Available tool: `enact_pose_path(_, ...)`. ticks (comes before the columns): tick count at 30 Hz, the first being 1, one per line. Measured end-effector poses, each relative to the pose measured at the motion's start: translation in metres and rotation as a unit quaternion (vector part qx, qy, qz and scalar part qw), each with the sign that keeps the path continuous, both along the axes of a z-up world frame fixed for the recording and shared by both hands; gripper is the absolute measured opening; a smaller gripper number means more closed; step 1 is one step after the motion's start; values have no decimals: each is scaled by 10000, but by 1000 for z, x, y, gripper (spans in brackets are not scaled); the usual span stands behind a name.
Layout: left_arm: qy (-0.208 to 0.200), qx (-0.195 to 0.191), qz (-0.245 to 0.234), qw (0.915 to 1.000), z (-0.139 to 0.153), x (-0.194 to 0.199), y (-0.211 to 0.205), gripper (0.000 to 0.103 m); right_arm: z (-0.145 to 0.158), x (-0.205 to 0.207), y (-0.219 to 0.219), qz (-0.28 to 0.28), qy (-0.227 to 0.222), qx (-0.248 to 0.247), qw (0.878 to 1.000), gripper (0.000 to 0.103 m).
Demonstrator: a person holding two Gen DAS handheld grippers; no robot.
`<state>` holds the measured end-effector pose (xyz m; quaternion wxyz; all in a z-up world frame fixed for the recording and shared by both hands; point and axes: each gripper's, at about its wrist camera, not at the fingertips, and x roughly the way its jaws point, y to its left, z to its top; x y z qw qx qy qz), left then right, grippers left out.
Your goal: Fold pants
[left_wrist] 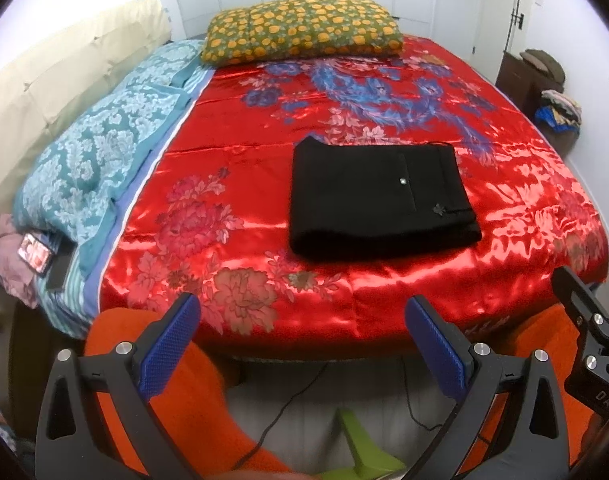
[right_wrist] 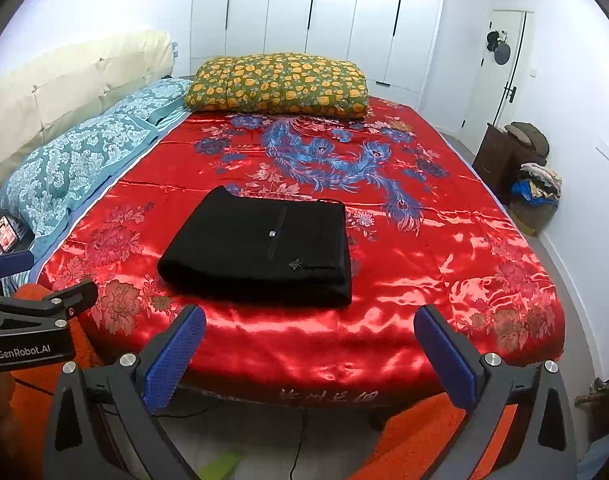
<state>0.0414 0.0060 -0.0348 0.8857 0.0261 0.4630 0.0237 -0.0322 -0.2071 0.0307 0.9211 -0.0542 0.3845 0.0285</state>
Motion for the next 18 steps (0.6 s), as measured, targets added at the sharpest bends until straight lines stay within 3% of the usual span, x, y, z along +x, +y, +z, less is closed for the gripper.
enact_pose_path(18, -30, 101, -104, 9999, -1, -2, -7, 102, -3, -1, -2, -31, 8, 57, 10000, 103)
